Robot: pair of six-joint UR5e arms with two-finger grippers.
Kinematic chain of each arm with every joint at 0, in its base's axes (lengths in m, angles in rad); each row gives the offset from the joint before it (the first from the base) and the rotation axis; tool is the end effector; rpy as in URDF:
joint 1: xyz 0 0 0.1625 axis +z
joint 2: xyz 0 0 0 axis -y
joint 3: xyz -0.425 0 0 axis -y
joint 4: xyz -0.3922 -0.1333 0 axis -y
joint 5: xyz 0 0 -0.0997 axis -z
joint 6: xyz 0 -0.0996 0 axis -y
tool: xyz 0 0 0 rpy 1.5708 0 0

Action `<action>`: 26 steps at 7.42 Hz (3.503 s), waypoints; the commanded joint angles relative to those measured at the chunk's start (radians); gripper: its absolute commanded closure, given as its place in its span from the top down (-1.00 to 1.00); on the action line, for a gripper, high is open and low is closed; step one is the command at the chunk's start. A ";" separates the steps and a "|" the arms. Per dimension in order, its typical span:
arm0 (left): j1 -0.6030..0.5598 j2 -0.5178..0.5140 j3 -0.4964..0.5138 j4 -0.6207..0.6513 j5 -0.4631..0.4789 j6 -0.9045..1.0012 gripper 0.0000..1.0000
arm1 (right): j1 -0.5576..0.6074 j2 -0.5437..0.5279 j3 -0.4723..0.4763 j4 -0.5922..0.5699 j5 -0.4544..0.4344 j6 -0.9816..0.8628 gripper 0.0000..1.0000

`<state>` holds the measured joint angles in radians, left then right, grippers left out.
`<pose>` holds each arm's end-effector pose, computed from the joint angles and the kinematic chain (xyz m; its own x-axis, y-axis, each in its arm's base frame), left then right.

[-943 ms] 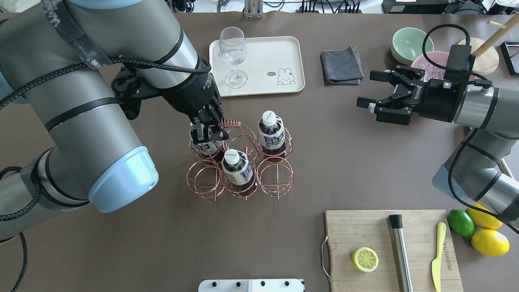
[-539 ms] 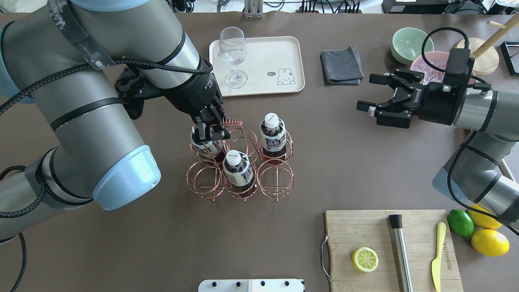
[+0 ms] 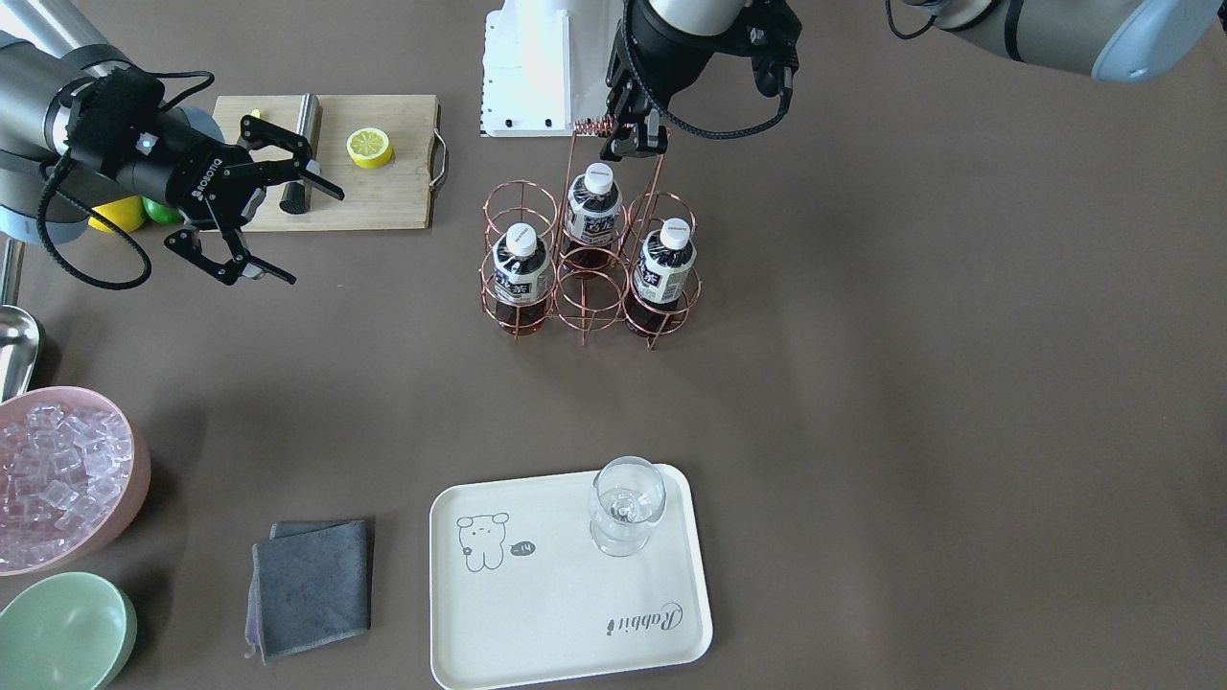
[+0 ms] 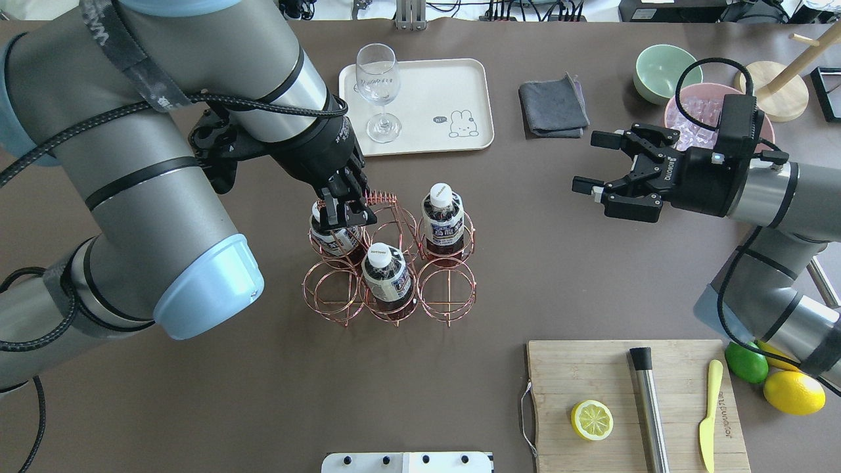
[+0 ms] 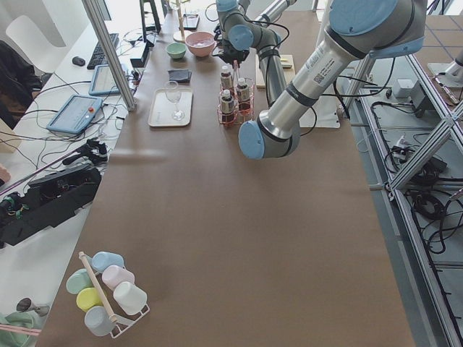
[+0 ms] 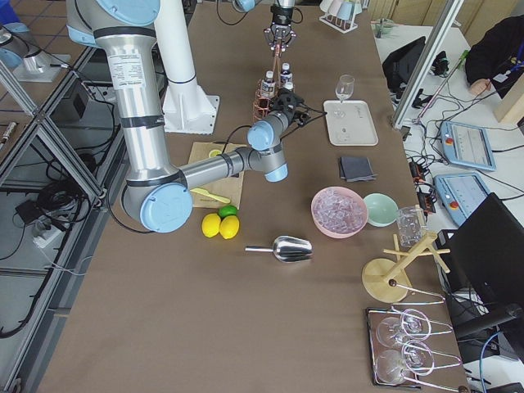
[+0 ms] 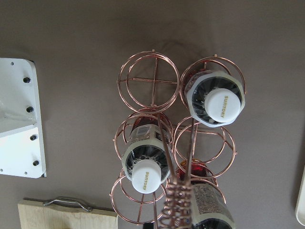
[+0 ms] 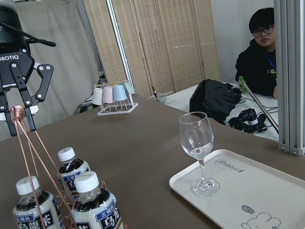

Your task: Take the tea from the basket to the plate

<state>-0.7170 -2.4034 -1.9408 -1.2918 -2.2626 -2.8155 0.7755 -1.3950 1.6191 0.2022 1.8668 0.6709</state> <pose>0.3890 -0.4316 0.0493 0.0296 -0.9936 0.1088 0.4698 -0.0822 -0.8790 -0.2857 -0.4260 0.3636 0.1924 -0.8606 0.4716 -0.5297 0.3135 0.7881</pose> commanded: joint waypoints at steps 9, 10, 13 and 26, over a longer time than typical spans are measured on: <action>0.001 -0.040 0.068 -0.026 0.000 -0.002 -1.00 | -0.242 0.152 0.034 -0.322 -0.201 -0.174 0.97; 0.001 -0.040 0.068 -0.026 0.000 -0.002 -1.00 | -0.249 0.154 0.035 -0.322 -0.202 -0.174 0.97; 0.001 -0.039 0.066 -0.026 0.000 -0.002 -1.00 | -0.251 0.183 0.036 -0.363 -0.215 -0.174 0.96; 0.001 0.000 0.033 -0.027 -0.008 -0.001 -1.00 | -0.266 0.217 0.028 -0.408 -0.285 -0.174 0.54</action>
<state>-0.7177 -2.4184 -1.8973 -1.3182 -2.2675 -2.8169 0.5100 -1.1810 1.6468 -0.2007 1.5839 0.4970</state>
